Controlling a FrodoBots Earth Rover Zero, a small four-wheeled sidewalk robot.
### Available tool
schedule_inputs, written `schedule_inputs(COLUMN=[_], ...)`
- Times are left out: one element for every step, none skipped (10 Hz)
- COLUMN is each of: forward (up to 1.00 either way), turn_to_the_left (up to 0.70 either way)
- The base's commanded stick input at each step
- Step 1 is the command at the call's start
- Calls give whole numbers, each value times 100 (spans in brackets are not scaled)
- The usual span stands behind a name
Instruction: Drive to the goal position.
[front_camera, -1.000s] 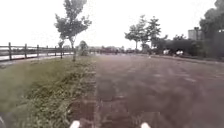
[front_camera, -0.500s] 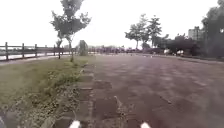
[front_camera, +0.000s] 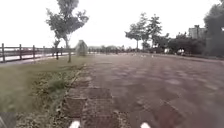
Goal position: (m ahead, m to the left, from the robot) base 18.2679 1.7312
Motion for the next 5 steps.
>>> schedule_inputs(forward=[70,70,70,70,70], turn_to_the_left=[0,0,0,0,0])
